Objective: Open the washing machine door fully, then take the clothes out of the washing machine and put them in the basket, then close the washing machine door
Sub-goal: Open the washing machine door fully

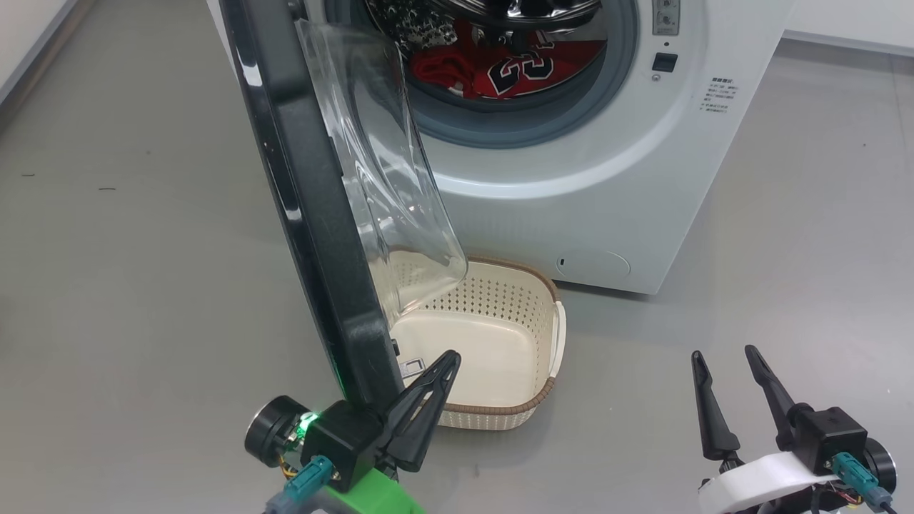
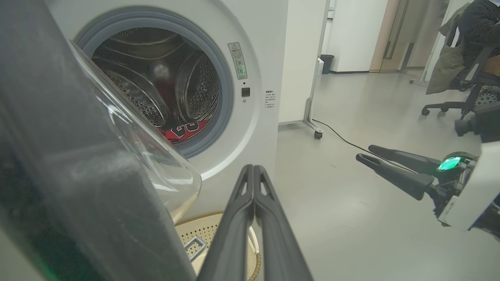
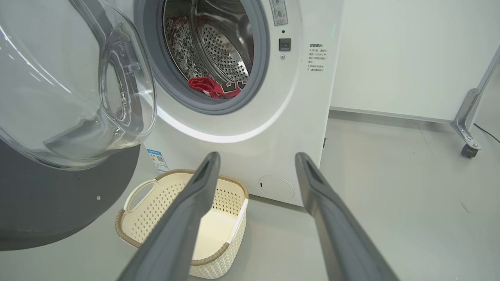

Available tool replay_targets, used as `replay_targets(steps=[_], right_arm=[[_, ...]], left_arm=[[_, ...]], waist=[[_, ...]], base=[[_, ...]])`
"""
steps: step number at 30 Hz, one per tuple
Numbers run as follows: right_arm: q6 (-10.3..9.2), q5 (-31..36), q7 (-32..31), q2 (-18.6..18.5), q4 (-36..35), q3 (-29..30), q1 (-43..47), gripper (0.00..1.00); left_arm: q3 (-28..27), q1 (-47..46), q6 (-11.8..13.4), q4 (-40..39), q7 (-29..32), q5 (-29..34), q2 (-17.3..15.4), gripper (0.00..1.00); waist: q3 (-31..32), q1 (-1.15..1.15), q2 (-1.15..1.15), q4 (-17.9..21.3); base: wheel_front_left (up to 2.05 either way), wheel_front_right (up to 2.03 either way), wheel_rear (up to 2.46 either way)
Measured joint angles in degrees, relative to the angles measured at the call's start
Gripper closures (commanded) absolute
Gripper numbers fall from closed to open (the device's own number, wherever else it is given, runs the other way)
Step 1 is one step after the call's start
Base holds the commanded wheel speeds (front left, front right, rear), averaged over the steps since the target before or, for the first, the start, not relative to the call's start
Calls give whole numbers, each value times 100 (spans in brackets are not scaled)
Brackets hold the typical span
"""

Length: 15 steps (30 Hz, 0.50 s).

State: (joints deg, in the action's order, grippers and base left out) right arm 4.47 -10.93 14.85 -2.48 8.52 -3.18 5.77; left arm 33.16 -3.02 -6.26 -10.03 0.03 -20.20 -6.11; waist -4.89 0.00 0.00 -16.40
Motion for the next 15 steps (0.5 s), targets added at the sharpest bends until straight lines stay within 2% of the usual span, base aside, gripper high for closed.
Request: replay_targets(steps=[15], right_arm=[[45,41,1,9,60,55,-65,0]], left_arm=[[-248,66,281,409,193,-38,-8,100]], waist=[[-99,0,0,-32]], base=[[0,0,0]])
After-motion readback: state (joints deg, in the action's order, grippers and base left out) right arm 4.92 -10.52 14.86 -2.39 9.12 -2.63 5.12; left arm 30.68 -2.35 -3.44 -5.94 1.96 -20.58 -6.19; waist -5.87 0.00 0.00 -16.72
